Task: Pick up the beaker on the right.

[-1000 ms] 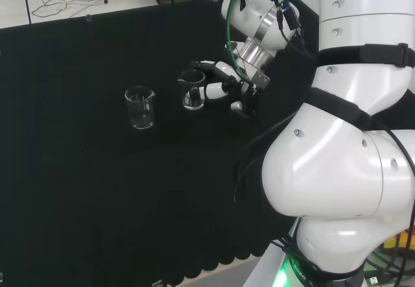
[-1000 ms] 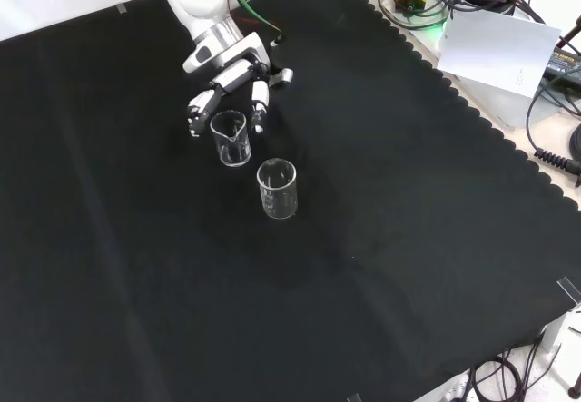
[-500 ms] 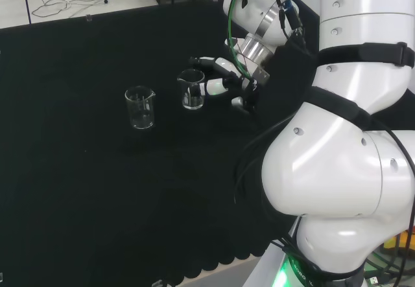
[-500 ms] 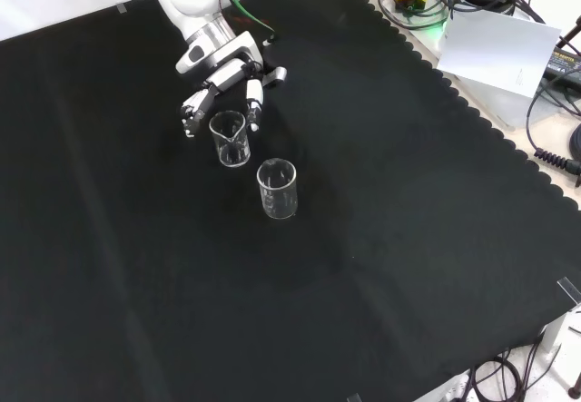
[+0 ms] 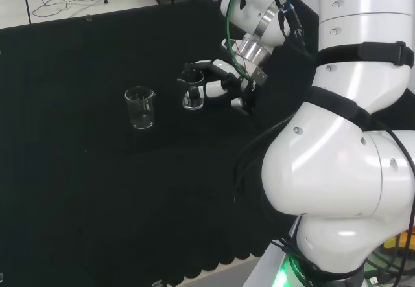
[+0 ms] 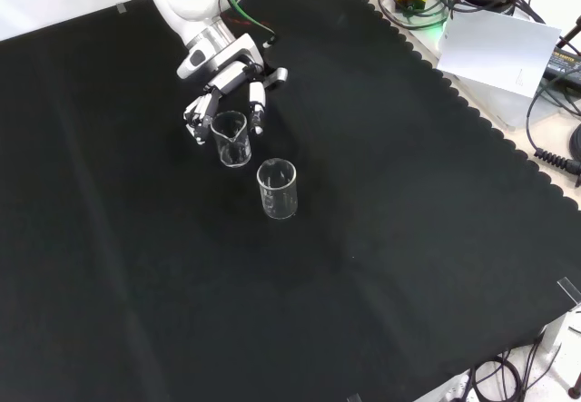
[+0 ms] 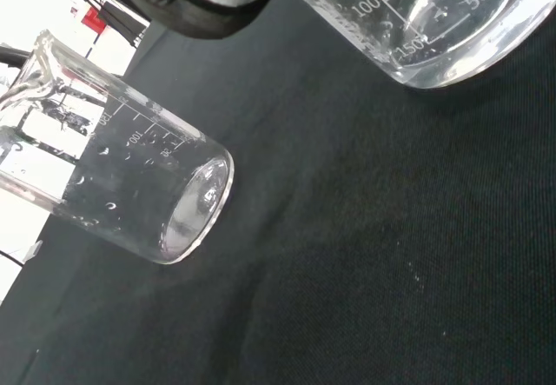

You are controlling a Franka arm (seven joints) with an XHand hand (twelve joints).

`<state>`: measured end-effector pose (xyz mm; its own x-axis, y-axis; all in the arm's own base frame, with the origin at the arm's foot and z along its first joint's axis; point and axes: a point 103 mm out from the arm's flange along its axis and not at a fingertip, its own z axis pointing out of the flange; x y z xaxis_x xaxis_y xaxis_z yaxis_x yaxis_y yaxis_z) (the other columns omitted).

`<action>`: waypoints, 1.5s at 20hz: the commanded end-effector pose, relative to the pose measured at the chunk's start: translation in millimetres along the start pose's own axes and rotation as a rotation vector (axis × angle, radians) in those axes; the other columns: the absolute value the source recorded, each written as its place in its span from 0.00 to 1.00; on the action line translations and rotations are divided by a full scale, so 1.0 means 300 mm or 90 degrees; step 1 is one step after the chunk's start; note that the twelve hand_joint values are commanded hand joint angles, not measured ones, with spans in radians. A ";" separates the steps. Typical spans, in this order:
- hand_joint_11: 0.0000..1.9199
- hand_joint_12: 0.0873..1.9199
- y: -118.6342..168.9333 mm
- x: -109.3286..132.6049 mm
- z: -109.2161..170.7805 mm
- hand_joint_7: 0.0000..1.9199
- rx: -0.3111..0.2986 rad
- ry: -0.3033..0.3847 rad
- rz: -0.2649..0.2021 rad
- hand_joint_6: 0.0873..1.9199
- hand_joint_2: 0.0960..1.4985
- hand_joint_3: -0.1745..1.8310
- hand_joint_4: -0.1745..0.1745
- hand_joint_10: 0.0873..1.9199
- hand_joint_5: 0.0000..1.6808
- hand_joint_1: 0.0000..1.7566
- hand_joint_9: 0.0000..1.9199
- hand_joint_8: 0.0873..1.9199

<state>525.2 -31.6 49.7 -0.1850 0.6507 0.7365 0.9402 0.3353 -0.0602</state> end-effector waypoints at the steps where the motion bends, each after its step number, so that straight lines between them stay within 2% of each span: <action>1: 0.00 0.68 -0.002 -0.005 0.004 0.20 -0.025 0.007 0.003 0.01 0.54 0.00 0.37 0.29 0.33 0.55 0.22 0.35; 5: 0.00 0.68 0.003 -0.004 0.002 0.19 -0.037 0.017 0.001 0.01 0.54 0.00 0.37 0.28 0.32 0.55 0.22 0.35; 18: 0.00 0.67 0.017 -0.004 0.027 0.17 -0.034 0.027 0.001 0.01 0.54 0.00 0.37 0.27 0.31 0.55 0.20 0.35; 25: 0.00 0.67 0.025 -0.002 0.032 0.17 -0.045 0.044 0.001 0.03 0.54 0.00 0.37 0.27 0.33 0.54 0.21 0.35; 30: 0.00 0.68 0.034 0.009 0.042 0.18 -0.048 0.054 -0.002 0.25 0.54 0.00 0.38 0.27 0.25 0.54 0.22 0.36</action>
<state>530.5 -20.6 42.5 -0.1650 0.5948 0.7867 0.9594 0.2818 -0.0118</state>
